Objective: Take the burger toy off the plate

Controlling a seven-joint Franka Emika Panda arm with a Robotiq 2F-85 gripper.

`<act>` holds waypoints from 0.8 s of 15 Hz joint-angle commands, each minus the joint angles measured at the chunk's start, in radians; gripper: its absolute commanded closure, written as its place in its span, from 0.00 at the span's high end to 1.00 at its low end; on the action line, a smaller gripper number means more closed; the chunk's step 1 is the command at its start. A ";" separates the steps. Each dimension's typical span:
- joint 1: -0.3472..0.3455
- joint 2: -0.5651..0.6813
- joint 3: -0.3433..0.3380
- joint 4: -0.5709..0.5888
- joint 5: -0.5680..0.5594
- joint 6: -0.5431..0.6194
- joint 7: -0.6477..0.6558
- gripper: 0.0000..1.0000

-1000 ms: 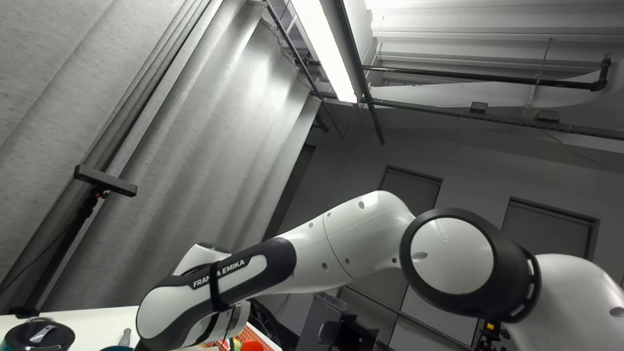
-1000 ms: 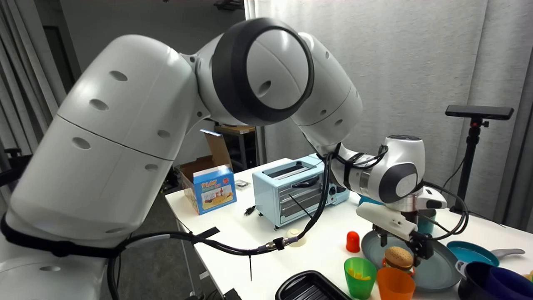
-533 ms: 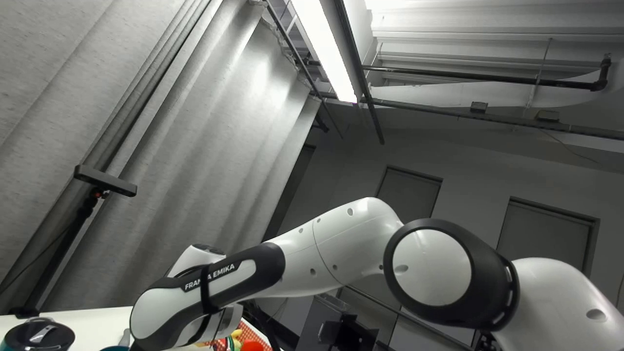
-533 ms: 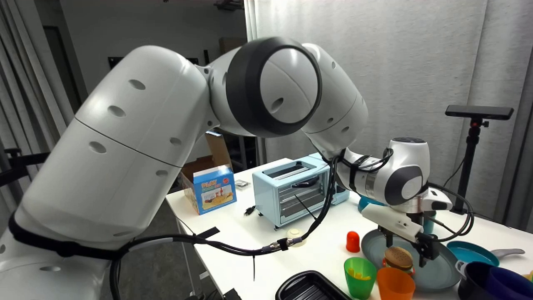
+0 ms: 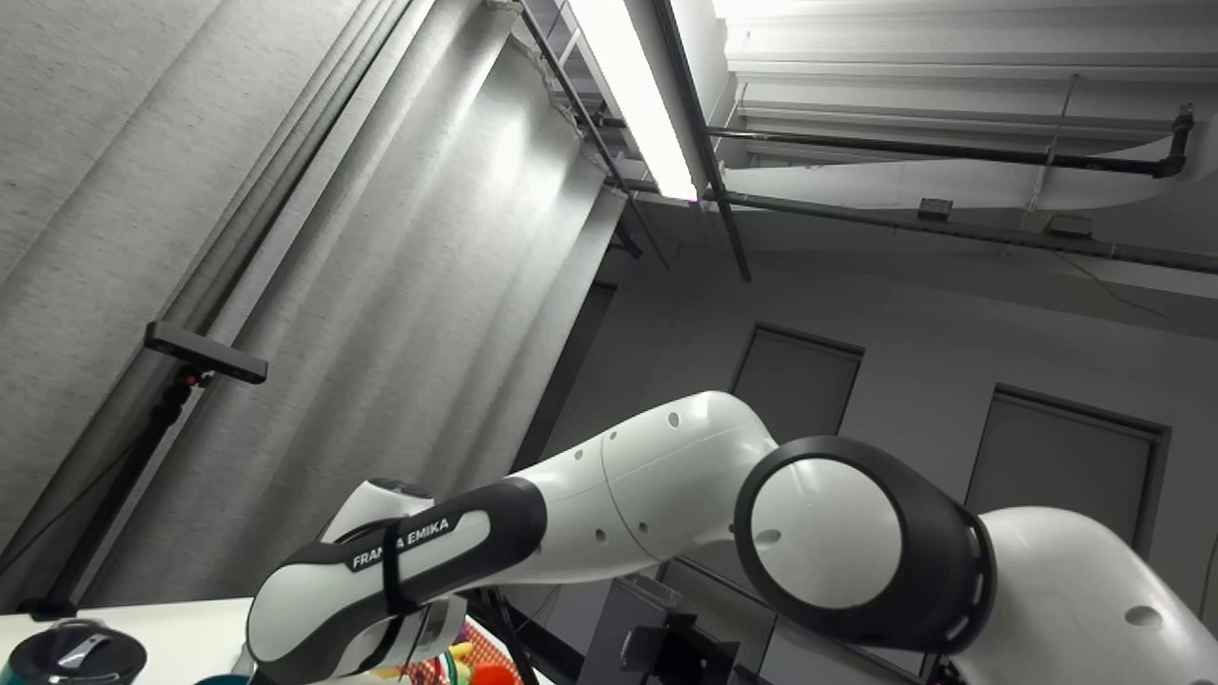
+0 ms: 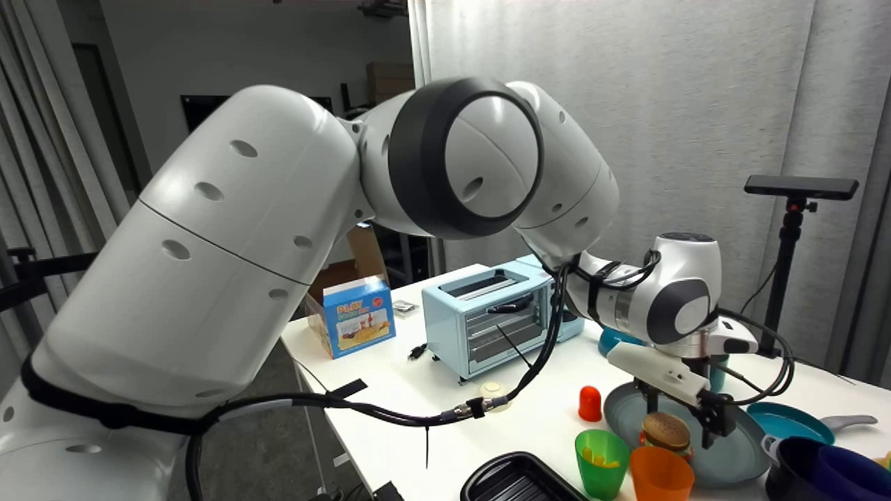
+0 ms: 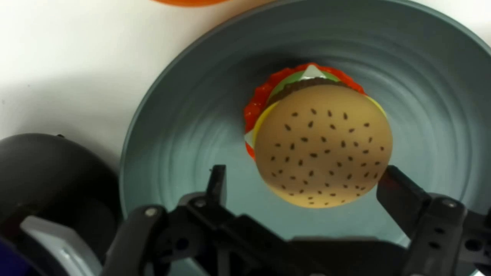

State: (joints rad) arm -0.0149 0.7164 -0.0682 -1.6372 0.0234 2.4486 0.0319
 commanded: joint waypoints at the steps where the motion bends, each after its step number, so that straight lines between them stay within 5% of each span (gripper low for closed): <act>1: -0.011 0.026 0.007 0.059 -0.012 -0.055 0.000 1.00; 12: -0.021 0.028 0.024 0.089 0.006 -0.176 -0.006 1.00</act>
State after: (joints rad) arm -0.0181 0.7237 -0.0615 -1.6019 0.0247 2.3373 0.0319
